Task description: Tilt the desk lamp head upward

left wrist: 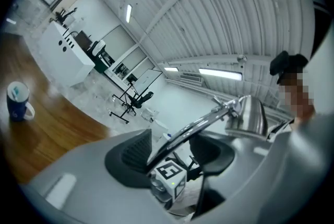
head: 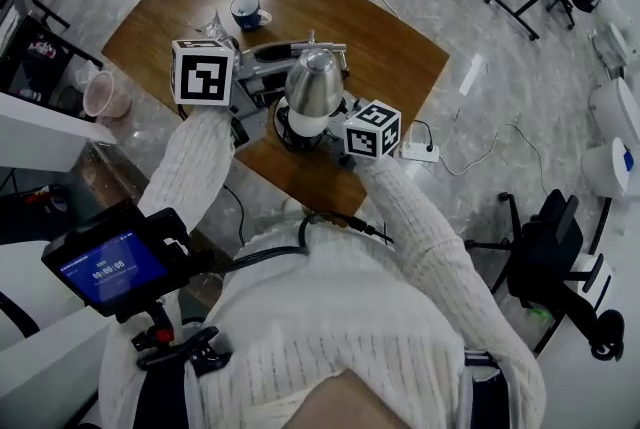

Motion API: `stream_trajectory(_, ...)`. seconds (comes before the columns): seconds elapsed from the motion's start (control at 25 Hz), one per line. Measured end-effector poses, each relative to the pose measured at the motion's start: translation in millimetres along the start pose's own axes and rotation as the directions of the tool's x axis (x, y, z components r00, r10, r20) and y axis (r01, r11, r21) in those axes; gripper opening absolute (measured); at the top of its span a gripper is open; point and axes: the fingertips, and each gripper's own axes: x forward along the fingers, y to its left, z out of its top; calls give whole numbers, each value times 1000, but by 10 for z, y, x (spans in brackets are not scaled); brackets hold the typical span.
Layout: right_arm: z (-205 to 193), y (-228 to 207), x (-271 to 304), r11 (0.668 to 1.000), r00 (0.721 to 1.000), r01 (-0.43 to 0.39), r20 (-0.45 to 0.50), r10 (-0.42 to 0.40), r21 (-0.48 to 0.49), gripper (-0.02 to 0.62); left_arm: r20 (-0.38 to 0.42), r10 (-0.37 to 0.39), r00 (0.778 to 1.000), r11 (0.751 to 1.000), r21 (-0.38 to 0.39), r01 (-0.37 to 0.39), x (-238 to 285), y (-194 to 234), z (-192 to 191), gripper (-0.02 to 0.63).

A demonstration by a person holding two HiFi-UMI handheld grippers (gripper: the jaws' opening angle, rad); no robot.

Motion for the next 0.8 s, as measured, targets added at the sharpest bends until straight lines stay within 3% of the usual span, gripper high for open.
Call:
stream_trajectory(0.2, -7, 18, 6, 1000, 1000, -12, -19, 11, -18, 219, 29, 21, 999, 993, 115, -24, -33, -17, -12, 222)
stream_trajectory(0.36, -14, -12, 4, 998, 997, 2, -76, -6, -63, 218, 32, -5, 999, 985, 170, 0, -72, -110, -30, 239)
stream_trajectory(0.44, 7, -25, -20, 996, 996, 12, -86, -20, -87, 227, 47, 33, 998, 977, 209, -42, -143, -96, -41, 242)
stream_trajectory(0.56, 107, -32, -132, 996, 999, 32, -26, -34, -81, 250, 66, 121, 990, 956, 261, -135, -281, -7, -168, 242)
stream_trajectory(0.68, 240, 7, -375, 992, 994, 98, 56, -93, -85, 250, 125, 243, 962, 922, 278, -269, -412, 90, -360, 233)
stream_trajectory(0.8, 359, 218, -681, 979, 974, 187, 145, -174, -84, 232, 197, 387, 901, 864, 263, -428, -562, 109, -604, 162)
